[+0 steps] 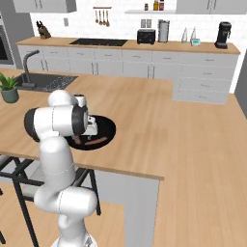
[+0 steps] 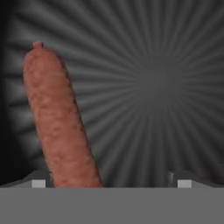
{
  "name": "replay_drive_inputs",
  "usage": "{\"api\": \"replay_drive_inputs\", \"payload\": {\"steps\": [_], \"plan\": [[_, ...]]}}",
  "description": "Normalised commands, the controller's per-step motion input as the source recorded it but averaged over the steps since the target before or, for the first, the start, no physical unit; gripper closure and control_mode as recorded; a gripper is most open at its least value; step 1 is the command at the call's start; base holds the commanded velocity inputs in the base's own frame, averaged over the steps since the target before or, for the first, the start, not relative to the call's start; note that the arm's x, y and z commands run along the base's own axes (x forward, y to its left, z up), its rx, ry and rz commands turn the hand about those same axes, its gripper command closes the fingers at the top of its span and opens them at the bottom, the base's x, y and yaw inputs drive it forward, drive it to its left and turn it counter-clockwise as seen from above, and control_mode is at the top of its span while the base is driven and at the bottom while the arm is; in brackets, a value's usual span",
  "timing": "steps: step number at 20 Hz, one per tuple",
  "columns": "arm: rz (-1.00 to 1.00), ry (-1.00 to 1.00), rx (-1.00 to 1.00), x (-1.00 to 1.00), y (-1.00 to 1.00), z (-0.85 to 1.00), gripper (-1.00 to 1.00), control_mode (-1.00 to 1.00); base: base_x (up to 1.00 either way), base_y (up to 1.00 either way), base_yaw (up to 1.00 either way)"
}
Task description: Place one bun and one sausage from the bowl on each plate.
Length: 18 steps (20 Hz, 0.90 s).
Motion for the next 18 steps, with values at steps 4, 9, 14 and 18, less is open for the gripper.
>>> {"api": "replay_drive_inputs", "payload": {"steps": [4,9,14,18], "plan": [[0.04,0.06,-0.14,0.0,0.05,-0.48,-1.0,-1.0,0.0,0.0,0.0],[0.02,-0.05,-0.04,-0.13,-0.32,-0.34,-1.0,-1.0,0.0,0.0,0.0],[0.0,0.0,0.0,0.0,-0.09,-0.13,1.0,-1.0,0.0,0.0,0.0],[0.0,0.0,0.0,0.0,0.0,-0.01,1.0,-1.0,0.0,0.0,0.0]]}}
